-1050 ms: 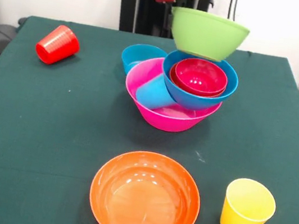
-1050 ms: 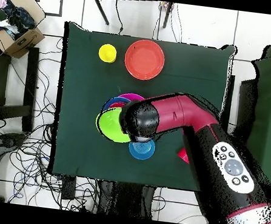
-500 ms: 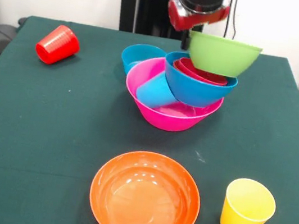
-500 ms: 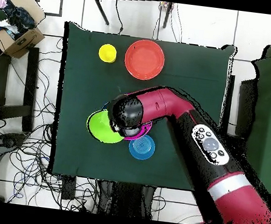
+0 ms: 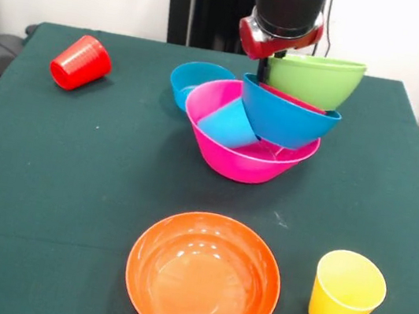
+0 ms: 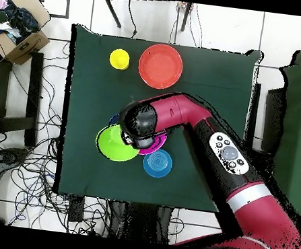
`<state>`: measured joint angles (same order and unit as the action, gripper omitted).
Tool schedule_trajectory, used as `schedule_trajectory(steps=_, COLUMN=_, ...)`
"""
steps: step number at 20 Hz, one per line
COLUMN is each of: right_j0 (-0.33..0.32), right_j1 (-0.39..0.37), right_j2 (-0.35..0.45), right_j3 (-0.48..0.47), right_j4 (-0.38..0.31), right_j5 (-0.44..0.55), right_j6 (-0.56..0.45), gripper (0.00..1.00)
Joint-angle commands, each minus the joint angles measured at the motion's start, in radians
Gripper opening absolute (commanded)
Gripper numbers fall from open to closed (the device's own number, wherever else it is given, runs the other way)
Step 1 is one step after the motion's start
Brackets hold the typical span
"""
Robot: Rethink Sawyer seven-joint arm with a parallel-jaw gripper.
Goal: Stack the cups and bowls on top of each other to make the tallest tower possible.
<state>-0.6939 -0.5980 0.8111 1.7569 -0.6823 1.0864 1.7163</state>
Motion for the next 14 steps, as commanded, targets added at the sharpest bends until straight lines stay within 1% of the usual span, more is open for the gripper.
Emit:
schedule_trajectory(steps=1, right_j0=-0.001, right_j1=0.032, right_j2=-0.072, right_j3=-0.064, right_j4=-0.076, right_j5=0.084, right_j6=-0.219, gripper=0.00)
schedule_trajectory(steps=6, right_j0=-0.007, right_j1=0.024, right_j2=-0.071, right_j3=-0.074, right_j4=-0.076, right_j5=0.112, right_j6=-0.234, gripper=0.00)
schedule_trajectory(steps=14, right_j0=-0.008, right_j1=-0.016, right_j2=-0.052, right_j3=-0.068, right_j4=-0.069, right_j5=0.133, right_j6=-0.241, gripper=0.00)
